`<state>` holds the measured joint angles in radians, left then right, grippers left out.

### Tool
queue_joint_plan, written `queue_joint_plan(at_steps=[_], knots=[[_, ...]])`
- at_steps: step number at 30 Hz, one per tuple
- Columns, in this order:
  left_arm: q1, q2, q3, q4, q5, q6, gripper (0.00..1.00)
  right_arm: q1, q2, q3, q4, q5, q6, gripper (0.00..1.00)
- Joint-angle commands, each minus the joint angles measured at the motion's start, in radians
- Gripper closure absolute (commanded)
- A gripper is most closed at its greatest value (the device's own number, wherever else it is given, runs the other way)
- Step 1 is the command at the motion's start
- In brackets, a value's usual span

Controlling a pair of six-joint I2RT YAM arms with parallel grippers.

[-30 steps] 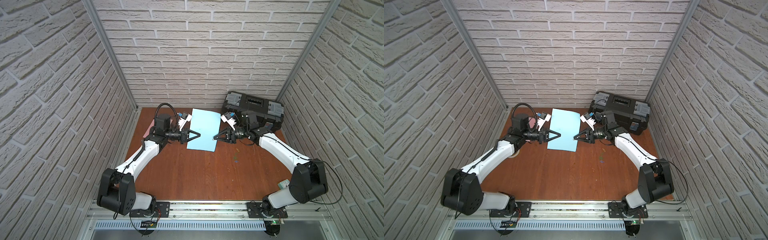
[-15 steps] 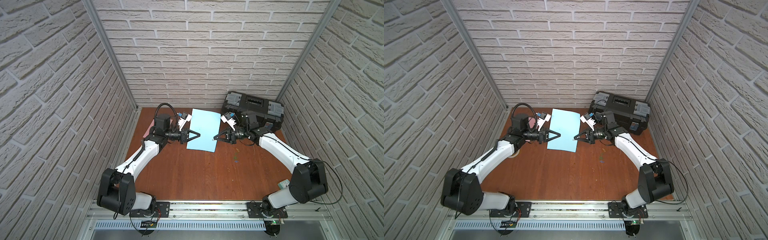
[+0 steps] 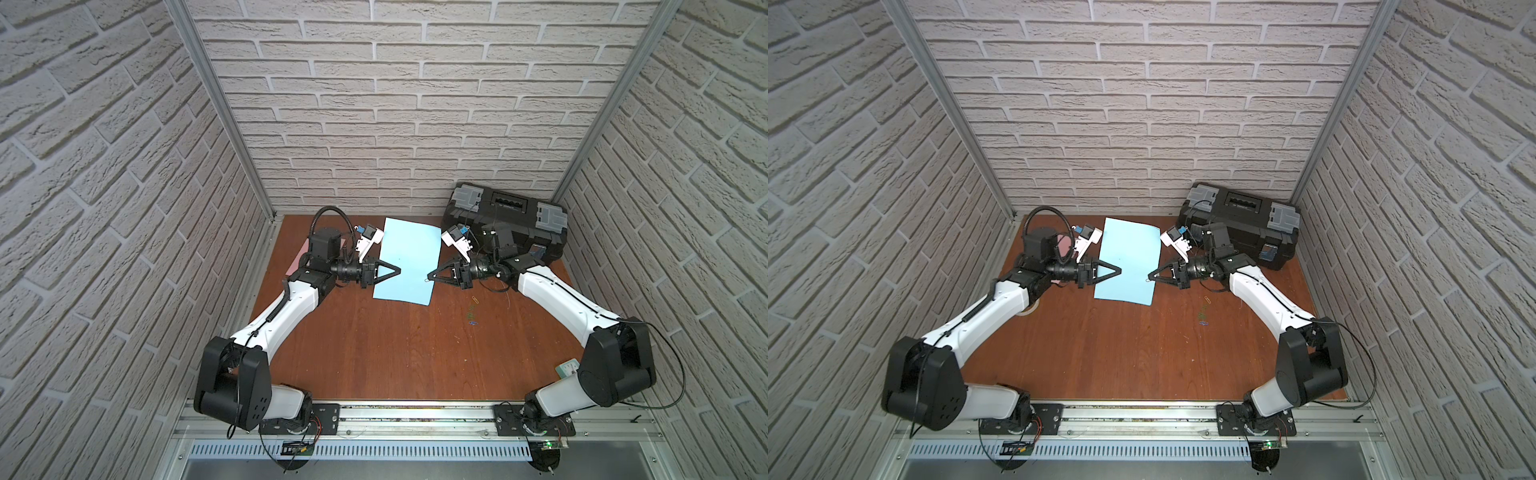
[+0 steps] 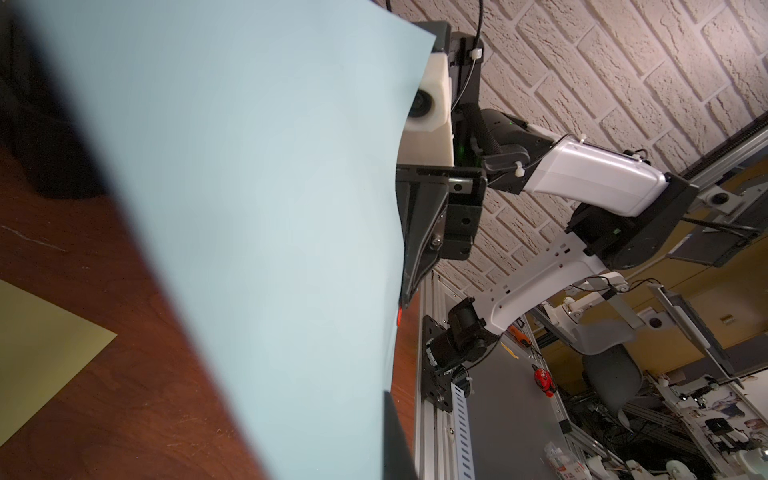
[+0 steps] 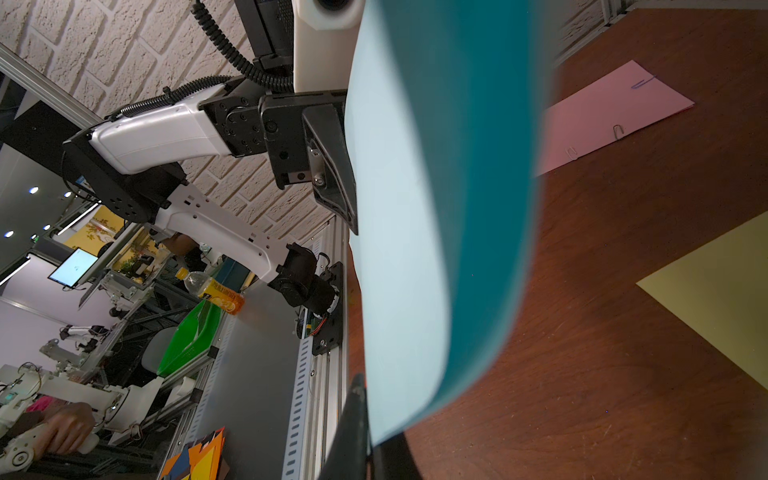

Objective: Unclip the paperclips from the documents
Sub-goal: Remove the paper clip from the document.

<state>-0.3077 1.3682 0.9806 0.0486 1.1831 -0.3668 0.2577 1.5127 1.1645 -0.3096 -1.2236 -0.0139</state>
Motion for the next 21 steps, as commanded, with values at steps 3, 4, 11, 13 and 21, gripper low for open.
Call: queue_joint_plan(at_steps=[3,4,11,13,21], knots=[[0.018,-0.041,0.03,0.014,0.0,0.026,1.0,-0.023,-0.014,0.025,-0.045,-0.001,-0.03,0.94],[0.018,-0.041,0.03,0.013,-0.001,0.026,1.0,-0.024,-0.014,0.025,-0.045,0.0,-0.03,0.95],[0.02,-0.045,0.03,0.011,-0.001,0.028,1.0,-0.028,-0.018,0.025,-0.049,0.003,-0.031,0.94],[0.021,-0.047,0.028,0.01,0.0,0.029,1.0,-0.029,-0.019,0.026,-0.052,0.006,-0.033,0.94],[0.026,-0.055,0.023,-0.005,-0.003,0.04,1.0,-0.038,-0.026,0.024,-0.062,0.01,-0.038,0.94]])
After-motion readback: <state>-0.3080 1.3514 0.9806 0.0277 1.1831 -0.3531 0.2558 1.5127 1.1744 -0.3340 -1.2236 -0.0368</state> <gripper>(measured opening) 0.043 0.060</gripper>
